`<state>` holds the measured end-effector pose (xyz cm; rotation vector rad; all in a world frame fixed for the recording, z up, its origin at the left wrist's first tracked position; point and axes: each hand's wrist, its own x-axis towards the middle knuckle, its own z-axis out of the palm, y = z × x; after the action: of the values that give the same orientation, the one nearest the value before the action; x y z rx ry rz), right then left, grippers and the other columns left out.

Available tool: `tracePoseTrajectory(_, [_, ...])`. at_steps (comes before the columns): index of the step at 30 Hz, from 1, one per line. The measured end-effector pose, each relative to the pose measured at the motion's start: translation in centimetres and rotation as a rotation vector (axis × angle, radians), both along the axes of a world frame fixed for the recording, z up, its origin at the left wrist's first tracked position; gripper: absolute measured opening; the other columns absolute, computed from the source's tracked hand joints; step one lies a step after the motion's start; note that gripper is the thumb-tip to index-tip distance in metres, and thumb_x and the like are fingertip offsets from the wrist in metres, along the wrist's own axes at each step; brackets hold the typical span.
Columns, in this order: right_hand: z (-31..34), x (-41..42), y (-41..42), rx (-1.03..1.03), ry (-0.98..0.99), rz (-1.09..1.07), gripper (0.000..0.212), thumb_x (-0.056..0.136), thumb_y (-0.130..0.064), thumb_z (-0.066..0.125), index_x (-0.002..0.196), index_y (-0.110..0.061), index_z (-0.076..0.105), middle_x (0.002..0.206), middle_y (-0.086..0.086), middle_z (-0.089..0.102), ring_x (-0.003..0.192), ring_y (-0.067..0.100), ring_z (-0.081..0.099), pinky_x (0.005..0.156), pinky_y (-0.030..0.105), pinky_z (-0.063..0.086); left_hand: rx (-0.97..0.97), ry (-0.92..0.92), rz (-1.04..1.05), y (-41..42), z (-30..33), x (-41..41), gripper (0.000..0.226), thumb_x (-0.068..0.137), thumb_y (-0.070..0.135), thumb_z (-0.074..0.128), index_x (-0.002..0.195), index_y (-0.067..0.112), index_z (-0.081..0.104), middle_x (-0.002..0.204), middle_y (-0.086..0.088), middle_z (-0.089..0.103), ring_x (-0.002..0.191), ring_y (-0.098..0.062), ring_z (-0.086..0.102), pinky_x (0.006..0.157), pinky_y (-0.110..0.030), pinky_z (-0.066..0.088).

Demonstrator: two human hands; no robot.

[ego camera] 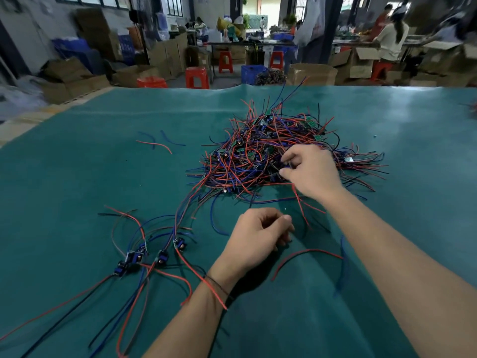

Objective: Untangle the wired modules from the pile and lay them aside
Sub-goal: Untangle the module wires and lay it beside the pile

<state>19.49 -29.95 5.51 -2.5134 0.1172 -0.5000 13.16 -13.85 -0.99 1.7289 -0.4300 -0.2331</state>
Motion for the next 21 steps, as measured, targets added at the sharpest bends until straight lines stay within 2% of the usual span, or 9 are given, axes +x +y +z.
tracePoseTrajectory(2, [1.3, -1.1, -0.8, 0.277, -0.094, -0.024, 0.017, 0.077, -0.017, 0.082, 0.081, -0.031, 0.072, 0.072, -0.013, 0.07, 0.076, 0.013, 0.07, 0.08, 0.032, 0.057, -0.018, 0.007, 0.001, 0.0, 0.0, 0.0, 0.024, 0.1, 0.017, 0.057, 0.084, 0.005, 0.07, 0.068, -0.004, 0.069, 0.057, -0.012, 0.06, 0.053, -0.019, 0.045])
tracePoseTrajectory(4, [3.1, -2.9, -1.5, 0.627, -0.186, 0.031, 0.017, 0.076, -0.009, 0.08, 0.078, -0.025, 0.073, 0.071, -0.004, 0.073, 0.067, 0.014, 0.071, 0.065, 0.033, 0.058, -0.05, 0.02, 0.019, 0.0, 0.1, -0.1, 0.018, 0.099, 0.014, 0.058, 0.09, 0.004, 0.068, 0.069, -0.006, 0.069, 0.057, -0.013, 0.059, 0.053, -0.019, 0.045])
tracePoseTrajectory(5, [4.0, -4.1, -1.8, 0.787, -0.228, 0.084, 0.015, 0.076, -0.006, 0.078, 0.077, -0.021, 0.073, 0.072, 0.0, 0.074, 0.064, 0.016, 0.07, 0.058, 0.03, 0.056, -0.069, 0.03, 0.028, -0.1, 0.1, -0.1, 0.015, 0.1, 0.012, 0.057, 0.093, 0.003, 0.067, 0.07, -0.007, 0.069, 0.057, -0.014, 0.059, 0.052, -0.019, 0.045])
tracePoseTrajectory(7, [5.2, -6.3, -2.3, 1.078, -0.231, 0.223, 0.011, 0.072, -0.008, 0.073, 0.074, -0.018, 0.074, 0.076, 0.007, 0.075, 0.062, 0.017, 0.07, 0.053, 0.023, 0.053, -0.096, 0.045, 0.041, 0.0, 0.3, -0.1, 0.012, 0.1, 0.01, 0.055, 0.101, 0.001, 0.064, 0.072, -0.01, 0.069, 0.057, -0.016, 0.059, 0.052, -0.019, 0.046])
tracePoseTrajectory(9, [5.0, -8.2, -2.2, 1.269, -0.15, 0.321, 0.011, 0.073, -0.009, 0.074, 0.073, -0.02, 0.074, 0.081, 0.009, 0.076, 0.062, 0.017, 0.071, 0.052, 0.021, 0.053, -0.114, 0.053, 0.039, 0.0, 0.5, -0.2, 0.014, 0.102, 0.01, 0.052, 0.105, 0.0, 0.062, 0.076, -0.016, 0.07, 0.06, -0.018, 0.059, 0.052, -0.021, 0.046])
tracePoseTrajectory(12, [2.1, -9.7, -0.9, 1.271, -0.004, 0.296, 0.005, 0.072, -0.017, 0.078, 0.073, -0.02, 0.074, 0.083, 0.01, 0.077, 0.063, 0.014, 0.069, 0.052, 0.02, 0.05, -0.183, 0.111, 0.018, -0.1, 0.9, -0.5, 0.027, 0.107, 0.022, 0.043, 0.104, 0.002, 0.061, 0.08, -0.025, 0.069, 0.06, -0.021, 0.06, 0.05, -0.024, 0.046])
tracePoseTrajectory(15, [-1.1, -9.7, 1.0, 1.234, 0.054, 0.203, 0.008, 0.073, -0.015, 0.079, 0.07, -0.016, 0.072, 0.081, 0.012, 0.076, 0.06, 0.011, 0.056, 0.053, 0.02, 0.04, -0.227, 0.173, -0.028, 0.0, 1.2, -0.5, 0.043, 0.107, 0.035, 0.037, 0.101, 0.001, 0.063, 0.078, -0.024, 0.07, 0.058, -0.023, 0.061, 0.048, -0.024, 0.045])
tracePoseTrajectory(18, [-2.8, -9.4, 2.0, 1.199, 0.041, 0.127, 0.015, 0.079, -0.003, 0.08, 0.072, -0.012, 0.07, 0.082, 0.016, 0.075, 0.068, 0.017, 0.059, 0.057, 0.024, 0.04, -0.172, 0.113, -0.053, 0.2, 0.9, -0.4, 0.035, 0.106, 0.026, 0.046, 0.096, -0.002, 0.065, 0.075, -0.014, 0.071, 0.057, -0.018, 0.062, 0.048, -0.021, 0.045])
tracePoseTrajectory(21, [-3.2, -9.4, 1.9, 1.251, 0.074, 0.113, 0.017, 0.078, 0.002, 0.079, 0.087, -0.008, 0.068, 0.09, 0.024, 0.073, 0.076, 0.019, 0.065, 0.06, 0.026, 0.043, -0.144, 0.072, -0.021, 0.2, 0.7, -0.3, 0.028, 0.105, 0.017, 0.049, 0.083, 0.008, 0.065, 0.067, -0.006, 0.068, 0.052, -0.011, 0.057, 0.047, -0.018, 0.044])
